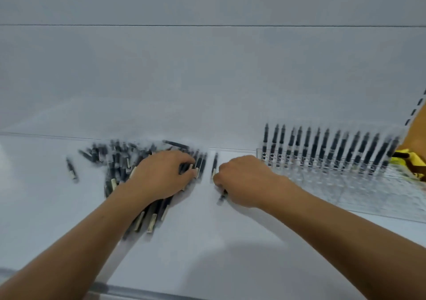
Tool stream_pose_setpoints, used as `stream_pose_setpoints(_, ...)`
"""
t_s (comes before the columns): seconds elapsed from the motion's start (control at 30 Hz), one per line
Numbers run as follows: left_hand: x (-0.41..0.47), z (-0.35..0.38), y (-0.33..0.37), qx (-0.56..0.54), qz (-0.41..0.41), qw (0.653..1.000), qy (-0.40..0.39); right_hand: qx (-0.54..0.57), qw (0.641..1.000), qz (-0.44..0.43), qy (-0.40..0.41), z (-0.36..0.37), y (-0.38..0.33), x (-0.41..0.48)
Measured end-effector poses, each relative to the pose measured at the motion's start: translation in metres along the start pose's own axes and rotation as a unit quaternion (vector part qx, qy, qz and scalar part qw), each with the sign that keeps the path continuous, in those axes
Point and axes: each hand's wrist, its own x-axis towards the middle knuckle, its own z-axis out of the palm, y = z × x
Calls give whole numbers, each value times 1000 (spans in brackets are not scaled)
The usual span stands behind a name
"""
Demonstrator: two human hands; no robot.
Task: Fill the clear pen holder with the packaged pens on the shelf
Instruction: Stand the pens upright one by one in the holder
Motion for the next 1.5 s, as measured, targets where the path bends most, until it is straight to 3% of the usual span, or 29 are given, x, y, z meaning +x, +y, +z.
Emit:
stream_pose_setpoints(0.33, 58, 13, 16, 40, -21, 998, -46, 185, 980, 6, 71, 8, -33, -26)
stream_pose_setpoints(0.5, 79, 17, 29, 105, -53, 990, -80, 242, 967, 57, 56, 9, -29, -33)
stream_pose_setpoints(0.8, 97, 5, 47, 108, -107, 972, -177, 239, 963, 120, 19, 9, -16, -42)
stream_pose_setpoints(1.07, 102, -1, 51, -18, -130, 948, -290, 196, 974, 115, -22, 2, -16, -47)
stream_pose_setpoints(1.27, 98, -1, 52, -41, -137, 942, -305, 211, 971, 107, -21, 2, -12, -49)
stream_pose_setpoints(1.5, 83, 1, 50, -33, -126, 959, -252, 275, 953, 125, 9, 5, 8, -67)
